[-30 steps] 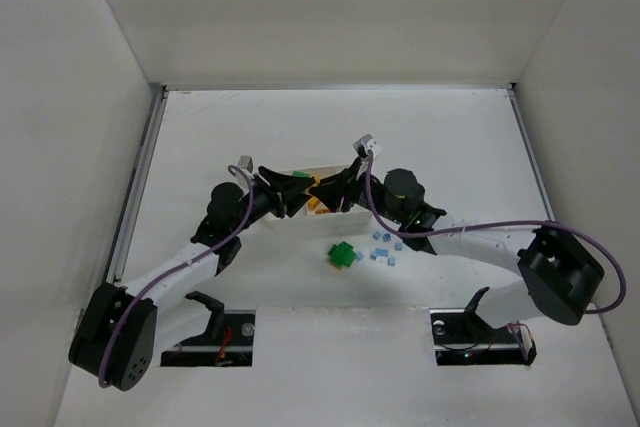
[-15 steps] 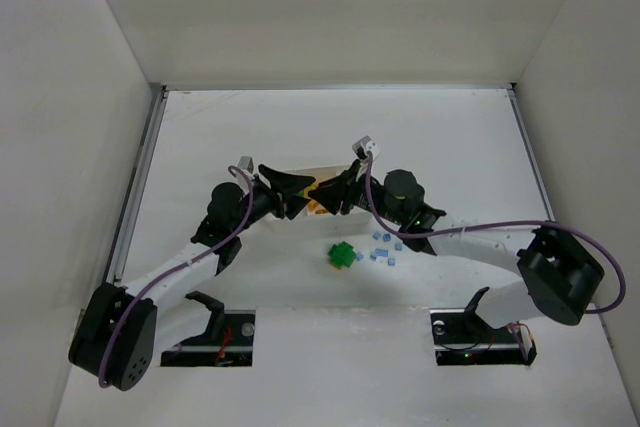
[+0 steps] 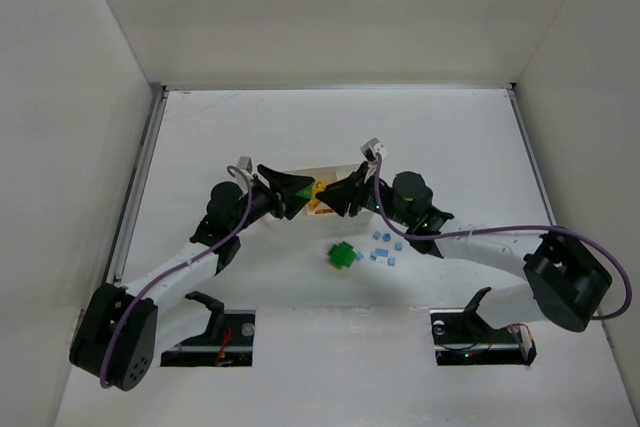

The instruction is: Sort the legos into containers by color

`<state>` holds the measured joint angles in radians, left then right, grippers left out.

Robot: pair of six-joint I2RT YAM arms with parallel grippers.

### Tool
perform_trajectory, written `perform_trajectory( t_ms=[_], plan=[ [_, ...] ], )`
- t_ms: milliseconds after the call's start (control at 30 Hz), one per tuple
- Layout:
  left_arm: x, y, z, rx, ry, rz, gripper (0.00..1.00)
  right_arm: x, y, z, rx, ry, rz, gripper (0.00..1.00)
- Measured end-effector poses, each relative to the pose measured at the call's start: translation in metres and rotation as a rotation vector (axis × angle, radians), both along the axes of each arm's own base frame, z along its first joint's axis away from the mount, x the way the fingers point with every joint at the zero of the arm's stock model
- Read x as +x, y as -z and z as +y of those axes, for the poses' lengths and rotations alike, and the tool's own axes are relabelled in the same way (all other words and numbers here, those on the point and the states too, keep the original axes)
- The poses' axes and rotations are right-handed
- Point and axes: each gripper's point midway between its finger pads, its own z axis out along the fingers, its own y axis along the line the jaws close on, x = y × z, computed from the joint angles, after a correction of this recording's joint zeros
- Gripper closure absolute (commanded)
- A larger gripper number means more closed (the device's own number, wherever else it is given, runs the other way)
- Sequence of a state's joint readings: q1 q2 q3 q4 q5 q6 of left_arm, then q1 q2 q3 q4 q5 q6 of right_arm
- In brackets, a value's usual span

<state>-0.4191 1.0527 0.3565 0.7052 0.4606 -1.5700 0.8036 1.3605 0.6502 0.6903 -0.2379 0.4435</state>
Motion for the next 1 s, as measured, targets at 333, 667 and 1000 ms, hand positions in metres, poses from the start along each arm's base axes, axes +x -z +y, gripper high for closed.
perform_trajectory(
  t_ms=[333, 667, 1000],
  plan=[
    [0.0, -0.001, 0.0, 0.003, 0.002, -0.008, 0.55, 0.004, 0.001, -0.007, -0.001, 0.017, -0.002, 0.68],
    [0.0, 0.005, -0.004, 0.03, 0.02, -0.002, 0.83, 0.005, 0.004, -0.01, -0.021, 0.019, -0.019, 0.68],
    [-0.002, 0.001, -0.001, 0.027, 0.045, -0.018, 0.89, 0.002, 0.0, -0.014, -0.018, 0.021, -0.032, 0.68]
  ],
)
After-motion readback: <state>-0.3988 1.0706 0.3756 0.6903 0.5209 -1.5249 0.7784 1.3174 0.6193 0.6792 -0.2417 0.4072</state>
